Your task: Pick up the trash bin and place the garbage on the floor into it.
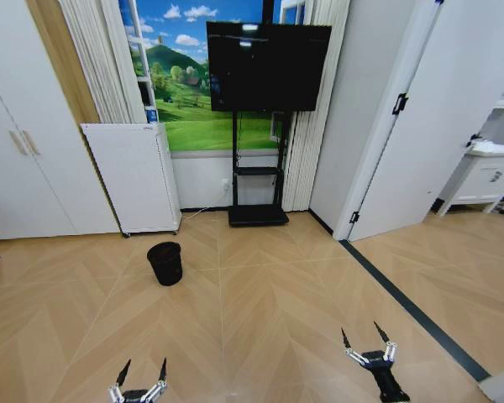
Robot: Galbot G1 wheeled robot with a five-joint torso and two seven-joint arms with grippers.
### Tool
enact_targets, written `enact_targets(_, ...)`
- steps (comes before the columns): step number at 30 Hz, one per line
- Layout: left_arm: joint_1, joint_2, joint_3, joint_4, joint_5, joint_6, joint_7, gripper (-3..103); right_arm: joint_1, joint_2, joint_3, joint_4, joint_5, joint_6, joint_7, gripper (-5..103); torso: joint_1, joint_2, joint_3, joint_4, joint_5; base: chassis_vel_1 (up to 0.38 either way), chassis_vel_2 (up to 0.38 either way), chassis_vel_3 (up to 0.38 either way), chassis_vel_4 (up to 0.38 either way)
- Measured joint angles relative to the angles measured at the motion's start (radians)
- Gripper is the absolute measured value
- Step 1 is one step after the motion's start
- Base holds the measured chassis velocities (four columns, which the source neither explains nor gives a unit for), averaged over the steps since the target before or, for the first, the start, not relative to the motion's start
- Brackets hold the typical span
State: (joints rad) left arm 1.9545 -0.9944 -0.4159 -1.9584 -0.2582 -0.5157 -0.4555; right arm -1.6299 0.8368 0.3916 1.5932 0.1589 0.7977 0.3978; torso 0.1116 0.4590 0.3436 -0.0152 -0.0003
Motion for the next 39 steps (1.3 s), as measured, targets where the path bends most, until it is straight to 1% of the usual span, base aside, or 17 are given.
enact_targets(1, 0.0, 0.0, 0.0, 0.0, 0.0, 0.0, 0.0, 100, 0.0, 0.0, 0.0, 0.0, 0.0, 0.0, 0.0, 100, 0.0, 0.0, 0.0, 0.0, 0.0, 0.0, 0.0, 0.0, 0.0)
enact_targets(2, -0.005, 0.031, -0.027, -0.016, -0.032, 0.012, -0.009, 100, 0.039, -0.041, -0.028, 0.002, 0.05, -0.005, -0.004, 100, 0.0, 0.0, 0.0, 0.0004, 0.0001, 0.0, 0.0, 0.0, 0.0)
enact_targets(3, -0.005, 0.031, -0.027, -0.016, -0.032, 0.012, -0.009, 100, 0.039, -0.041, -0.028, 0.002, 0.05, -0.005, -0.004, 100, 0.0, 0.0, 0.0, 0.0004, 0.0001, 0.0, 0.0, 0.0, 0.0)
enact_targets(5, -0.021, 0.122, -0.088, -0.049, -0.127, 0.047, -0.032, 100, 0.125, -0.113, -0.081, -0.006, 0.164, -0.029, -0.005, 100, 0.0, 0.0, 0.0, 0.0005, 0.0004, 0.0, 0.0, 0.0, 0.0)
enact_targets(6, -0.021, 0.122, -0.088, -0.049, -0.127, 0.047, -0.032, 100, 0.125, -0.113, -0.081, -0.006, 0.164, -0.029, -0.005, 100, 0.0, 0.0, 0.0, 0.0005, 0.0004, 0.0, 0.0, 0.0, 0.0)
enact_targets(8, -0.055, 0.221, -0.127, -0.073, -0.238, 0.103, -0.073, 100, 0.201, -0.172, -0.133, -0.009, 0.281, -0.079, 0.018, 100, 0.0, 0.0, 0.0, 0.0001, 0.0002, 0.0, 0.0, 0.0, 0.0)
enact_targets(13, -0.095, 0.28, -0.139, -0.075, -0.295, 0.135, -0.107, 100, 0.243, -0.192, -0.164, -0.018, 0.319, -0.111, 0.045, 100, 0.0, 0.0, 0.0, 0.0003, 0.0002, 0.0, 0.0, 0.0, 0.0)
enact_targets(14, -0.138, 0.317, -0.144, -0.071, -0.33, 0.155, -0.134, 100, 0.277, -0.205, -0.191, -0.027, 0.342, -0.143, 0.072, 100, 0.0, 0.0, 0.0, -0.0003, 0.0005, 0.0, 0.0, 0.0, 0.0)
enact_targets(15, -0.249, 0.404, -0.112, -0.045, -0.438, 0.201, -0.202, 100, 0.347, -0.23, -0.246, -0.049, 0.379, -0.19, 0.104, 100, 0.0, 0.0, 0.0, 0.0006, 0.0, 0.0, 0.0, 0.0, 0.0)
enact_targets(16, -0.249, 0.404, -0.112, -0.045, -0.438, 0.201, -0.202, 100, 0.347, -0.23, -0.246, -0.049, 0.379, -0.19, 0.104, 100, 0.0, 0.0, 0.0, 0.0006, 0.0, 0.0, 0.0, 0.0, 0.0)
enact_targets(18, -0.45, 0.537, -0.028, -0.003, -0.585, 0.249, -0.265, 100, 0.426, -0.277, -0.315, -0.027, 0.457, -0.241, 0.115, 100, 0.0, 0.0, 0.0, -0.0008, 0.0004, 0.0, 0.0, 0.0, 0.0)
enact_targets(19, -0.491, 0.562, -0.008, 0.007, -0.61, 0.256, -0.268, 100, 0.453, -0.29, -0.34, -0.019, 0.473, -0.252, 0.119, 100, 0.0, 0.0, 0.0, -0.0005, 0.0003, 0.0, 0.0, 0.0, 0.0)
enact_targets(20, -0.491, 0.562, -0.008, 0.007, -0.61, 0.256, -0.268, 100, 0.453, -0.29, -0.34, -0.019, 0.473, -0.252, 0.119, 100, 0.0, 0.0, 0.0, -0.0005, 0.0003, 0.0, 0.0, 0.0, 0.0)
enact_targets(23, -0.613, 0.607, 0.059, 0.028, -0.675, 0.284, -0.268, 100, 0.539, -0.325, -0.415, 0.005, 0.53, -0.291, 0.128, 100, 0.0, 0.0, 0.0, 0.0002, 0.0003, 0.0, 0.0, 0.0, 0.0)
enact_targets(26, -0.649, 0.61, 0.088, 0.038, -0.687, 0.294, -0.266, 100, 0.59, -0.339, -0.465, 0.003, 0.544, -0.298, 0.129, 100, 0.0, 0.0, 0.0, 0.0003, 0.0003, 0.0, 0.0, 0.0, 0.0)
enact_targets(30, -0.663, 0.579, 0.141, 0.079, -0.66, 0.296, -0.24, 100, 0.657, -0.345, -0.544, -0.027, 0.55, -0.302, 0.132, 100, 0.0, 0.0, 0.0, 0.0004, 0.0002, 0.0, 0.0, 0.0, 0.0)
enact_targets(39, -0.698, 0.534, 0.232, 0.116, -0.633, 0.298, -0.19, 100, 0.708, -0.326, -0.629, -0.039, 0.587, -0.304, 0.104, 100, 0.0, 0.0, 0.0, -0.0002, 0.0004, 0.0, 0.0, 0.0, 0.0)
